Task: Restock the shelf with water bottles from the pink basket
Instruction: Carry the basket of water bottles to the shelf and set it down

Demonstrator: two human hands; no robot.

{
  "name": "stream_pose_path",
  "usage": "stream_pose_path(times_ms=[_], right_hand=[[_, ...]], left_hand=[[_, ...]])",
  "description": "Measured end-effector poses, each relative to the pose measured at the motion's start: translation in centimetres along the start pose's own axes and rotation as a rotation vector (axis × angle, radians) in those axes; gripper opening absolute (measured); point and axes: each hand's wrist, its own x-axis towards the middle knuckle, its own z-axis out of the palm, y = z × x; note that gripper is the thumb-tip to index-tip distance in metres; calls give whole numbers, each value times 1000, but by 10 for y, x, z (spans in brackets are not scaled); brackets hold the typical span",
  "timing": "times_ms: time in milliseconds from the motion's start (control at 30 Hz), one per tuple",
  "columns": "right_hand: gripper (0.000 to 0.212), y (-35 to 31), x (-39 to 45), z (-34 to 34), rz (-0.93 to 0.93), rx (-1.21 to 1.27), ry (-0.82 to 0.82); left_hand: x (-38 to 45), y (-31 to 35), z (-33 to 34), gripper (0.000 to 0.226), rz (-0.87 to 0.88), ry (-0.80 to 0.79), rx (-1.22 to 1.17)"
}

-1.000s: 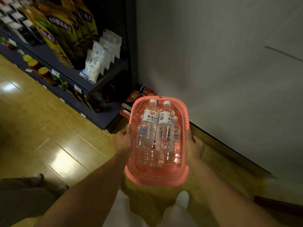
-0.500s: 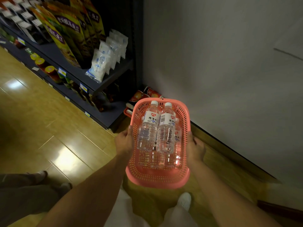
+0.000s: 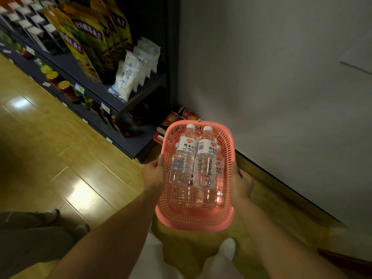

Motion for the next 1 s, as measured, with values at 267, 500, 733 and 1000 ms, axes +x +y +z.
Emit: stream_pose_path(times_ms=[267,500,733,1000], right_hand=[[40,-2,-4,4,33,44,-16],[43,-11,-7,10,8,18,-27],[45,-14,-6,15,-1,9,-45],[46,-19,-9,26,0,17,-63]], left_hand=[[-3,4,-5,45,-22,6,-46],[4,2,-13,47,-15,25,-25],[11,-3,-16,52,10,57,16],[21,-8,-24,47,-8,85,-22]])
